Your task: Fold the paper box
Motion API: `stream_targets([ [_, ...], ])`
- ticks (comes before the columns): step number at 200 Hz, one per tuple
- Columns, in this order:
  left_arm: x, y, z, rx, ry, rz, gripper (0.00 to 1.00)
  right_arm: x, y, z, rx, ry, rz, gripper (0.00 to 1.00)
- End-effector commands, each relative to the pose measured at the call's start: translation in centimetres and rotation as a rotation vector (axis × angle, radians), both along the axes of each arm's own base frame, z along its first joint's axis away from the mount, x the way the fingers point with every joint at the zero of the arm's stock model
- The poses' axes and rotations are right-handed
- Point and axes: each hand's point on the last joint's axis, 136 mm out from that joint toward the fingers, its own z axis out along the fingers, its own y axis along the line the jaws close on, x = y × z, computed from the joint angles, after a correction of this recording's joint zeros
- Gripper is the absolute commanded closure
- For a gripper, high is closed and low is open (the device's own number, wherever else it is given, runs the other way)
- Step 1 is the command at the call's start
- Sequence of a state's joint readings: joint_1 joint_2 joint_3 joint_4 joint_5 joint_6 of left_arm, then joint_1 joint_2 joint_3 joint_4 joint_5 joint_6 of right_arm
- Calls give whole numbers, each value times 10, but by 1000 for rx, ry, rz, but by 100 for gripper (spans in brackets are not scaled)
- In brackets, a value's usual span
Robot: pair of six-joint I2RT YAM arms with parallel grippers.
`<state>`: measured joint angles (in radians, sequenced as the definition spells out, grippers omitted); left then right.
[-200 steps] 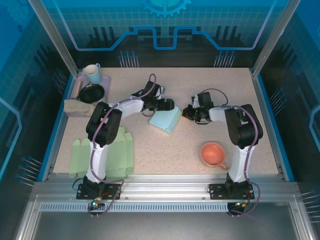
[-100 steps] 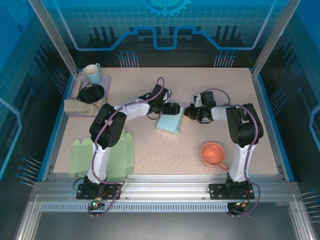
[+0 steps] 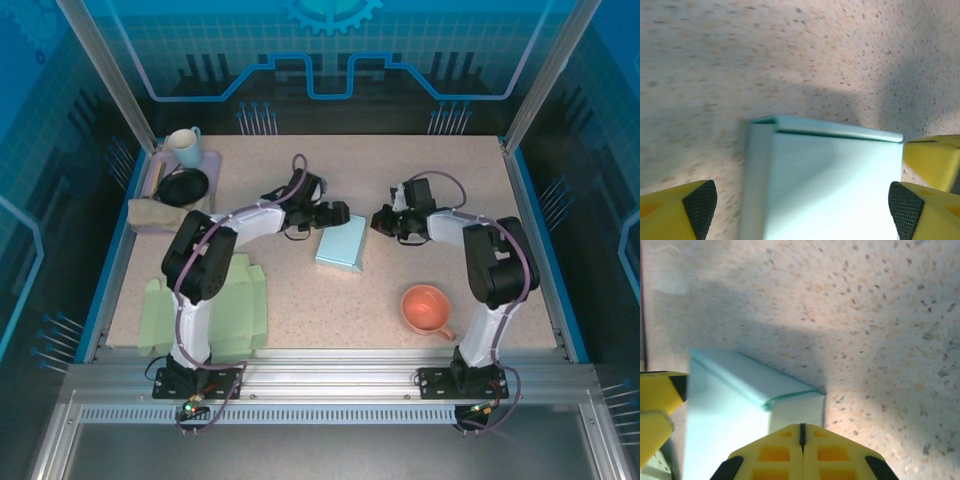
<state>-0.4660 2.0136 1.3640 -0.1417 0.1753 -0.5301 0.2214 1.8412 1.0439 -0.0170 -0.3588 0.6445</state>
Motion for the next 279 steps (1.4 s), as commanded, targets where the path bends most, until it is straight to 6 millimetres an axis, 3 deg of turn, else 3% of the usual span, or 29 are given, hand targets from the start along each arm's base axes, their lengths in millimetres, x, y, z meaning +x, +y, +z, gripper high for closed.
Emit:
stream_targets([
  [1,-11,8,25,-68,-16,25,8,-24,-3,16,-46,4,20,100],
  [45,-62,21,13,-87,18,41,9,-79,-2,17,-99,58,52,100],
  [55,-72,23,10,-72,20,41,9,-96,-2,8,-120,77,57,100],
  [106,-93,11,2,-25,16,7,9,-131,19,-12,-150,115,124,100],
  [199,-110,-16,-11,-40,67,-13,9,-131,53,-56,-19,209,174,100],
  [250,-135,-64,-7,-163,127,-90,10,-124,77,-45,131,176,180,100],
  [279,-134,-69,6,-179,114,-94,10,-123,90,-40,125,161,209,100],
])
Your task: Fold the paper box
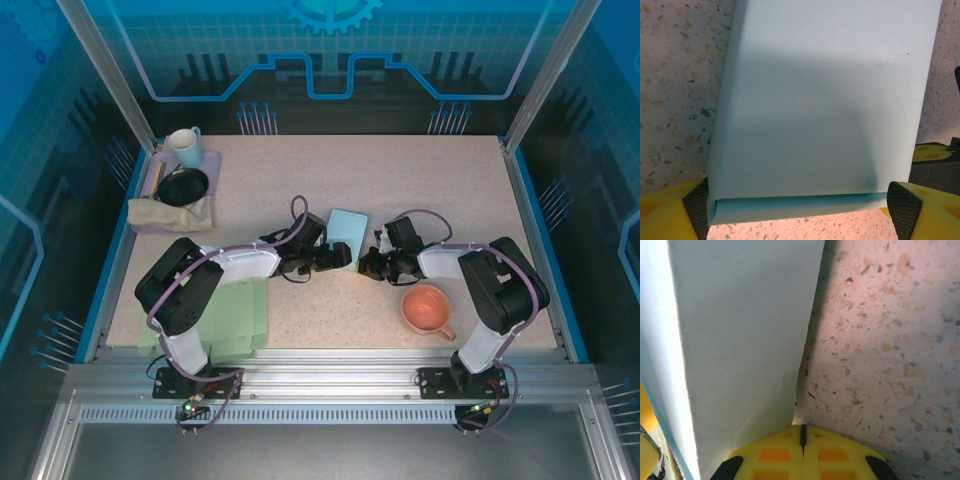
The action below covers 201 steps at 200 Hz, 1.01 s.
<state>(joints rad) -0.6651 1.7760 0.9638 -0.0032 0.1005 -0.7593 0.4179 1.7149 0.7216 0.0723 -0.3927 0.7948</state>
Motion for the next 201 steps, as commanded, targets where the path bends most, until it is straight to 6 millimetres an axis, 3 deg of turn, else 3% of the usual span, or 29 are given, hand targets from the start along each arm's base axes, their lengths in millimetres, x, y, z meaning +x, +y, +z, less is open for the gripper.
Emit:
stream_targets([
  [1,-14,-46,29,-153,0,-106,10,-2,41,4,92,-37,92,100],
  [34,13,-12,42,-61,-55,-2,9,-1,41,13,89,-66,81,100],
  [59,39,32,46,-6,-70,127,9,-3,36,20,55,-94,79,100],
  [84,50,85,49,83,-95,263,7,-1,11,28,-100,-162,63,96],
  [102,43,105,52,148,-114,306,6,6,-11,42,-240,-242,49,89],
  [122,29,100,43,97,-98,292,6,21,-29,63,-363,-360,44,75],
  [134,18,87,37,57,-87,262,7,37,-40,78,-436,-423,32,68],
  [151,6,65,30,32,-89,222,7,62,-41,95,-461,-492,48,63],
  [179,-3,42,23,-2,-77,205,9,100,-36,98,-431,-522,77,60],
  [201,1,38,20,-29,-77,233,11,125,-31,85,-423,-513,122,59],
])
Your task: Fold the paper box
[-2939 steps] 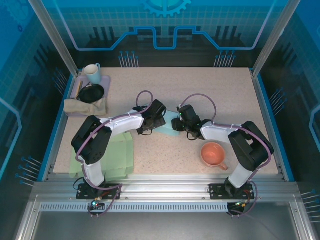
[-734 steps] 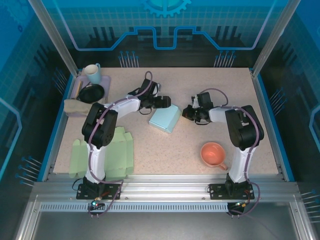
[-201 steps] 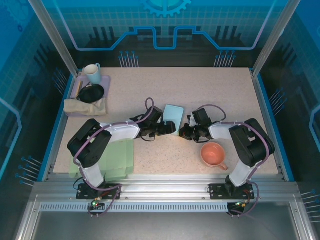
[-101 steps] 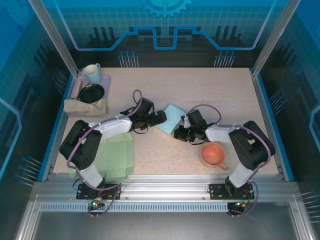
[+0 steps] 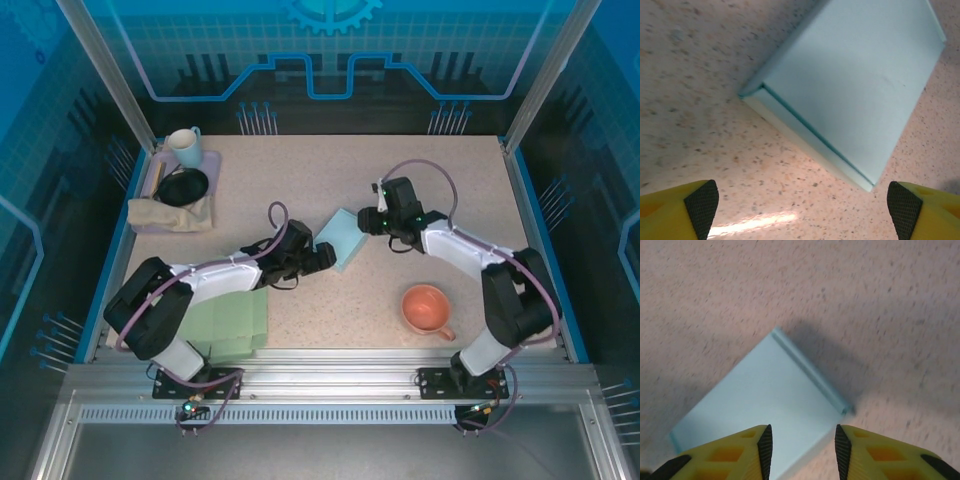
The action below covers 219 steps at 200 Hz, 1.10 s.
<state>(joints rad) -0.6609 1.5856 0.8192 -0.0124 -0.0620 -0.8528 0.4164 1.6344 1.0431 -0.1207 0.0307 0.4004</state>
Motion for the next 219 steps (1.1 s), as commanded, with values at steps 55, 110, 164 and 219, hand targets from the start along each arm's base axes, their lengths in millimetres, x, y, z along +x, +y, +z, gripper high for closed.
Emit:
stream_targets([
  [55,32,-28,-10,-77,2,43,15,45,12,-57,-15,106,105,59],
  [110,77,-60,-8,-40,-24,-1,21,41,-19,-62,88,153,-4,61],
  [164,137,-132,-7,-92,-93,-168,22,57,-76,-54,247,137,-193,62],
  [219,184,-184,1,-144,-192,-284,21,84,-108,-56,271,110,-324,62],
])
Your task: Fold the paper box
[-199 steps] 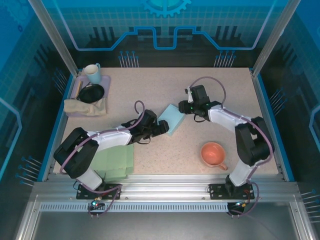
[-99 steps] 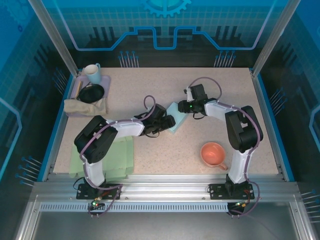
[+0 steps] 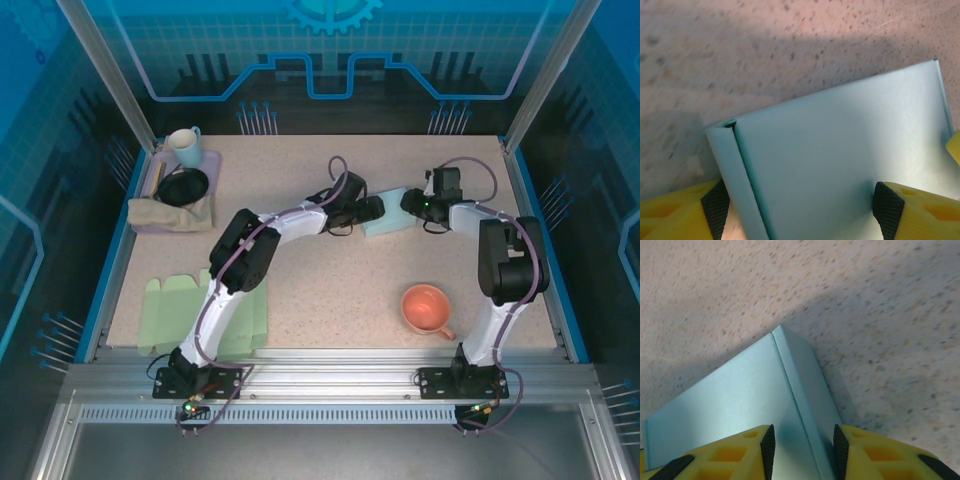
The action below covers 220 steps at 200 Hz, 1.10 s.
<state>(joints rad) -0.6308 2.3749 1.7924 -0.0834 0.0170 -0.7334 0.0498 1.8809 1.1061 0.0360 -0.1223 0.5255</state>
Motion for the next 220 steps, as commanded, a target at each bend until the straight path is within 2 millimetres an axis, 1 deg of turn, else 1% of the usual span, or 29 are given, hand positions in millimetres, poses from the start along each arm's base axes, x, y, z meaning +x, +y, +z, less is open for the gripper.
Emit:
stream_targets([
  [1,3,-51,20,-86,-82,-178,21,7,20,0,91,1,20,62],
  [12,12,-58,25,-79,-110,-193,20,10,14,0,84,-4,-9,61],
  [28,23,-62,29,-53,-142,-199,19,12,4,3,66,-22,-46,61],
  [31,25,-61,28,-45,-144,-196,19,12,3,4,63,-25,-52,61],
  [59,39,-59,36,5,-183,-175,16,20,-12,16,53,-58,-90,60],
  [82,47,-46,42,49,-192,-132,14,24,-17,29,33,-84,-98,60],
  [96,51,-35,45,86,-192,-105,10,24,-21,37,5,-90,-103,59],
  [115,56,-16,47,148,-192,-75,5,19,-28,50,-43,-103,-117,59],
  [120,57,-11,48,162,-193,-68,2,17,-30,54,-55,-106,-121,59],
  [150,60,10,59,207,-188,-53,1,5,-36,76,-99,-129,-129,57],
  [160,58,19,64,226,-190,-43,1,-2,-37,85,-122,-137,-130,56],
  [167,56,27,70,241,-199,-32,1,-8,-36,90,-135,-143,-128,55],
  [173,53,34,75,252,-207,-20,1,-14,-36,98,-149,-158,-125,55],
  [176,51,35,85,247,-225,-16,1,-17,-35,101,-157,-163,-124,55],
  [179,47,39,86,252,-226,-14,1,-20,-34,103,-164,-166,-122,55],
  [181,46,41,92,248,-238,-11,1,-22,-34,107,-171,-174,-123,55],
  [182,45,42,88,253,-234,-12,1,-24,-34,108,-173,-176,-124,55],
  [184,42,45,88,257,-236,-11,1,-26,-32,110,-178,-179,-119,55],
  [188,37,51,99,253,-251,-2,1,-31,-31,114,-191,-187,-118,55],
  [191,32,55,103,254,-257,4,1,-35,-30,117,-200,-196,-117,55],
  [192,31,56,101,257,-254,3,1,-37,-30,119,-203,-199,-118,55],
  [199,19,67,114,254,-266,18,1,-46,-25,126,-220,-216,-111,55],
  [206,6,79,122,255,-263,41,1,-56,-20,134,-234,-235,-100,54],
  [210,-1,89,129,260,-261,67,1,-61,-15,139,-240,-250,-91,54],
  [211,-3,92,125,268,-252,73,1,-62,-14,140,-243,-252,-87,54],
  [212,-4,94,129,265,-254,79,1,-64,-13,141,-246,-257,-84,54],
  [220,-22,118,131,291,-233,139,1,-77,-3,151,-266,-286,-61,50],
])
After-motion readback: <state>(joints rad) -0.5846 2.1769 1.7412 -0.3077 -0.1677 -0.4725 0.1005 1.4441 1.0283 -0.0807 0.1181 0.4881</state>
